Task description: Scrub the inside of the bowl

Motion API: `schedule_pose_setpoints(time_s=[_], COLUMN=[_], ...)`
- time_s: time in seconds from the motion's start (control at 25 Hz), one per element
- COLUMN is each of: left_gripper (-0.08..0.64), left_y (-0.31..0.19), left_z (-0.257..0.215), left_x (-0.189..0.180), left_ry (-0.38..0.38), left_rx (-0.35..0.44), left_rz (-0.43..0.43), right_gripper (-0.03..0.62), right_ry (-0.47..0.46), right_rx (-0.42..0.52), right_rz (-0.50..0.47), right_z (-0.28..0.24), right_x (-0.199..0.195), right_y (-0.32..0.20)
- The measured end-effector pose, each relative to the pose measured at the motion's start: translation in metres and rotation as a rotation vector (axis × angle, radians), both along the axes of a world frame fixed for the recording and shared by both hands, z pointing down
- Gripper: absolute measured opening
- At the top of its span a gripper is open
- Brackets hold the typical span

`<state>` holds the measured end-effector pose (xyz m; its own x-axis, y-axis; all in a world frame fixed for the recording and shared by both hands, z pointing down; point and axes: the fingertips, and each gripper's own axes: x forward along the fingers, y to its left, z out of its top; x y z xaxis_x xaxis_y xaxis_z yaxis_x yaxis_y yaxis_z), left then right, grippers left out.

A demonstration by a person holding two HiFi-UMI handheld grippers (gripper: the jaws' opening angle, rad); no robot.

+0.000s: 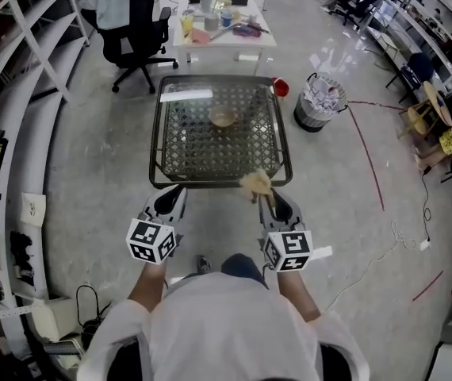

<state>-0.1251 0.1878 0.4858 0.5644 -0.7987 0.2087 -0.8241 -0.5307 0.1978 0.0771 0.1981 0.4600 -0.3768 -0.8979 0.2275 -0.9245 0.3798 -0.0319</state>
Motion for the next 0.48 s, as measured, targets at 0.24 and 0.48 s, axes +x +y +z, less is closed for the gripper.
schedule_pose_setpoints(time_s=[0.24, 0.48], left_gripper=[0.043, 0.043], left_y=[-0.022, -0.061], left_z=[0.012, 0.009], left_x=[0.004, 0.018], left_ry=[0.005, 0.003], left_rx=[-0.03, -0.034], left_rz=[0.001, -0.028], right_gripper=[0.089, 0.089], right_ry=[0.006, 0.009], right_rx=[-0.029, -0.031], right_rz=[-0.006, -0.043], right_z=[0.011, 0.009], right_x=[0.002, 0.014], right_y=[-0.021, -0.065])
